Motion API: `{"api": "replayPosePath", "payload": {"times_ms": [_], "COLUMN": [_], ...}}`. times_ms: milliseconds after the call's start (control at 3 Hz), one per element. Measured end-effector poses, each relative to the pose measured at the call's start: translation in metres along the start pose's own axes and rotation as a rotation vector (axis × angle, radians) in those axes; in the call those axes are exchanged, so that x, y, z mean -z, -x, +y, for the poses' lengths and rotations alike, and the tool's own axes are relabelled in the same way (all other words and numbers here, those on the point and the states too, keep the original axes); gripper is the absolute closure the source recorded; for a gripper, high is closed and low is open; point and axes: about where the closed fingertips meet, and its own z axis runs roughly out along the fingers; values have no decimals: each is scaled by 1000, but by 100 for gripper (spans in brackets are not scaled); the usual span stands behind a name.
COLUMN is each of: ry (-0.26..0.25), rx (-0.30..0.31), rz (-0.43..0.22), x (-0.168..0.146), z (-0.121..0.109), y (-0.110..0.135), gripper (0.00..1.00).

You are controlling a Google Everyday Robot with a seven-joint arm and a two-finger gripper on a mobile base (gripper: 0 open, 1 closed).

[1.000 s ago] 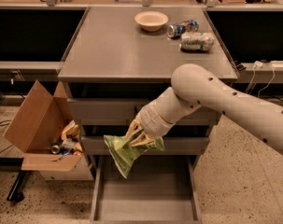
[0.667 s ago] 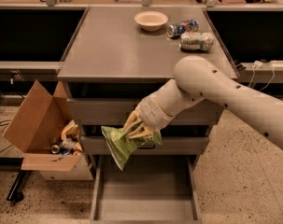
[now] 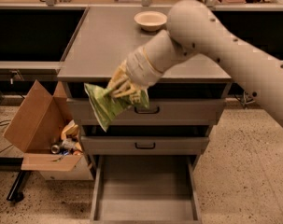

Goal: Pick green jalapeno chip bag from bottom drawer and place on counter

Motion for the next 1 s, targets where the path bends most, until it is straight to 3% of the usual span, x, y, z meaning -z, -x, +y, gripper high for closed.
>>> {"api": "replayPosePath", "payload": {"times_ms": [333, 1000], "ry": [-47, -67], "rx": [49, 24], "rz": [41, 44], "x": [27, 26], "z": [-39, -48], "y": [12, 9], "gripper": [100, 100]}}
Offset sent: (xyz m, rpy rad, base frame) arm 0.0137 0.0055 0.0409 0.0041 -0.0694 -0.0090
